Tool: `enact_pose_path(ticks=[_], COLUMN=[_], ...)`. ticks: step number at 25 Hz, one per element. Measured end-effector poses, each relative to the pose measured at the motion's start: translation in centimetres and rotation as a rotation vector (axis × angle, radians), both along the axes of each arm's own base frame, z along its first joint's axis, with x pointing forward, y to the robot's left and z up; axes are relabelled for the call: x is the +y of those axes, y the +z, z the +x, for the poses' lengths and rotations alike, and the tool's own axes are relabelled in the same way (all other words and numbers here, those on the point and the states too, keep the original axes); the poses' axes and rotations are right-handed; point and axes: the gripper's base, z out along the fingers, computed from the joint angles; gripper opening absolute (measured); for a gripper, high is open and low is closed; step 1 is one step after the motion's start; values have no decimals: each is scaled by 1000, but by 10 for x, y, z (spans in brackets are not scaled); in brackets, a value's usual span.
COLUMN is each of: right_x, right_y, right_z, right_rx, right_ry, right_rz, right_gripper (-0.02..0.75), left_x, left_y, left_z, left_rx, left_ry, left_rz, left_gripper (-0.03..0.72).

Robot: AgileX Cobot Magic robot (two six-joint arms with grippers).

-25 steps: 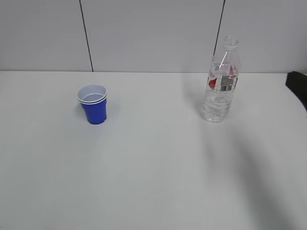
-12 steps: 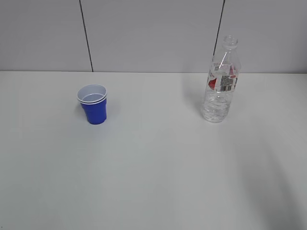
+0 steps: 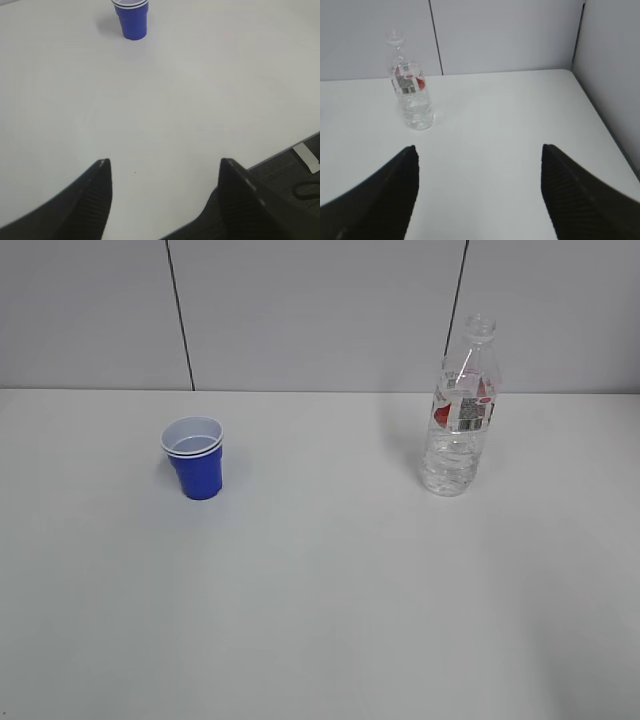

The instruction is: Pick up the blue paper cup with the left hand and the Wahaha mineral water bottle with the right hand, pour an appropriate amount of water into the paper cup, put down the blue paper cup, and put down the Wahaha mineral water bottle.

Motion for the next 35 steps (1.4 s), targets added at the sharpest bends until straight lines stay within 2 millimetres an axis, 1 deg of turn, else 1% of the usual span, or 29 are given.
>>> enact_pose_path(ticks=[2,8,13,16,18,22,29,35], right_x=[2,8,9,9,9,9,9,9], right_y=[2,-6,-26,-36,-40,-41,-40,-40], right_z=[-5,-9,-7,-4,-5,-7,-7,-7], right_rx=[34,138,275,316,315,299,297,295], right_ry=[29,118,146,155,158,159,159,159], right_rz=[3,-60,-85,-102,-106,-108,-110,-110], right_gripper=[569,569,569,569,569,569,569,568], left_x=[0,0,0,0,0,0,0,0], left_y=[0,0,0,0,0,0,0,0], left_z=[0,0,0,0,0,0,0,0], left_rx=[0,-2,-2,-2,-2,-2,-2,-1], left_ry=[0,0,0,0,0,0,0,-1], left_rz=[0,-1,-1,-1,-1,-1,-1,-2], left_gripper=[498,498,498,498,497,491,438,425])
